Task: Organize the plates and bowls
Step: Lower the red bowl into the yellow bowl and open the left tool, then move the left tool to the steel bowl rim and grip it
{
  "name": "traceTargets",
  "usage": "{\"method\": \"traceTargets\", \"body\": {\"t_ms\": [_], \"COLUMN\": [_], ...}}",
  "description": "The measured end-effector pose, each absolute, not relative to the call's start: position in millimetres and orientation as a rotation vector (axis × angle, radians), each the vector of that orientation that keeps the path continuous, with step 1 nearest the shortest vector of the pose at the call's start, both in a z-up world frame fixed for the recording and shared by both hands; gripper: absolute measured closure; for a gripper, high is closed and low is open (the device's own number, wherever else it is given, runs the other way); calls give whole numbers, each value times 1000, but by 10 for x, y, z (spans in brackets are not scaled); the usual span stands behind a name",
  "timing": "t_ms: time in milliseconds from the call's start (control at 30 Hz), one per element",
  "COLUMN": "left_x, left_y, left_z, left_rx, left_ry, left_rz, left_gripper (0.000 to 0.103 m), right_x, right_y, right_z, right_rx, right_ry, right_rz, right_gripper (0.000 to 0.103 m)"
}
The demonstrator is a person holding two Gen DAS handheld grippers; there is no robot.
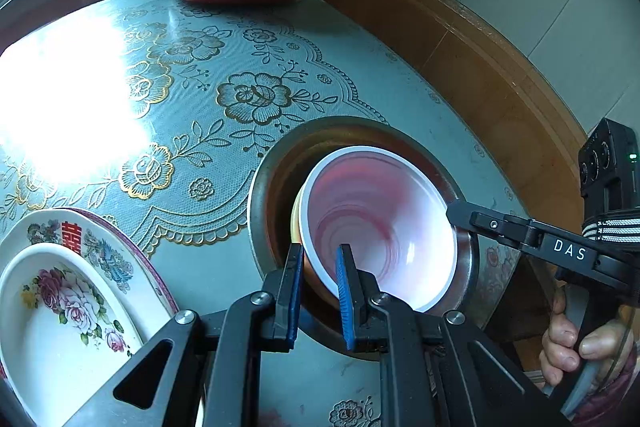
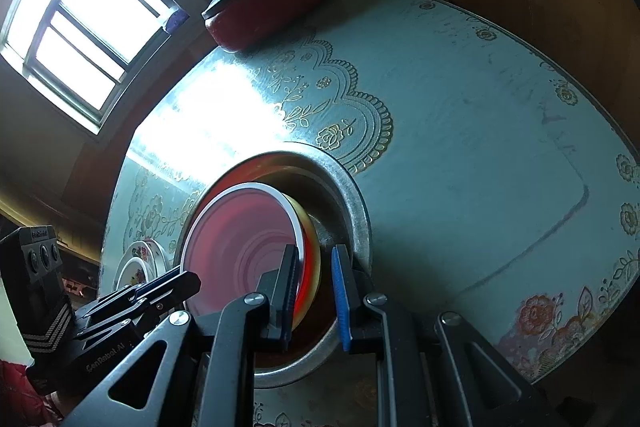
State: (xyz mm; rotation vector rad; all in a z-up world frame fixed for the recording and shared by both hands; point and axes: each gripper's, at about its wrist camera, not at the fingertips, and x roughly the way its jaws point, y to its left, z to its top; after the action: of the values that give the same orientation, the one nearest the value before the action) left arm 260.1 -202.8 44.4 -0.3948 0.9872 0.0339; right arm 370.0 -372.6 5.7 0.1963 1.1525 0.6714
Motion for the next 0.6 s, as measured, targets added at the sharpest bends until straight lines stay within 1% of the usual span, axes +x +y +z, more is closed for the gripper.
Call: {"method": "traceTargets", "body": {"t_ms": [267, 367, 433, 600], "left_x": [2460, 2373, 2334, 2280], "left_y": [-1887, -1764, -1678, -1572], "left_z": [537, 590, 599, 573], "left_rx": [-441, -464, -477, -479], "left_ry": [933, 904, 898, 905], "left_rz": [39, 66, 88, 116], "left_gripper": [86, 84, 84, 84], "right_x": [3700, 3713, 3714, 3714], "right_y": [-3866, -3923, -3950, -3977], "right_z": [132, 123, 105, 42], "right_rx": [241, 261, 268, 287], "right_ry": [1120, 1115, 1120, 1137], "right_rz": [659, 652, 638, 643], "right_gripper": [87, 85, 81, 80]}}
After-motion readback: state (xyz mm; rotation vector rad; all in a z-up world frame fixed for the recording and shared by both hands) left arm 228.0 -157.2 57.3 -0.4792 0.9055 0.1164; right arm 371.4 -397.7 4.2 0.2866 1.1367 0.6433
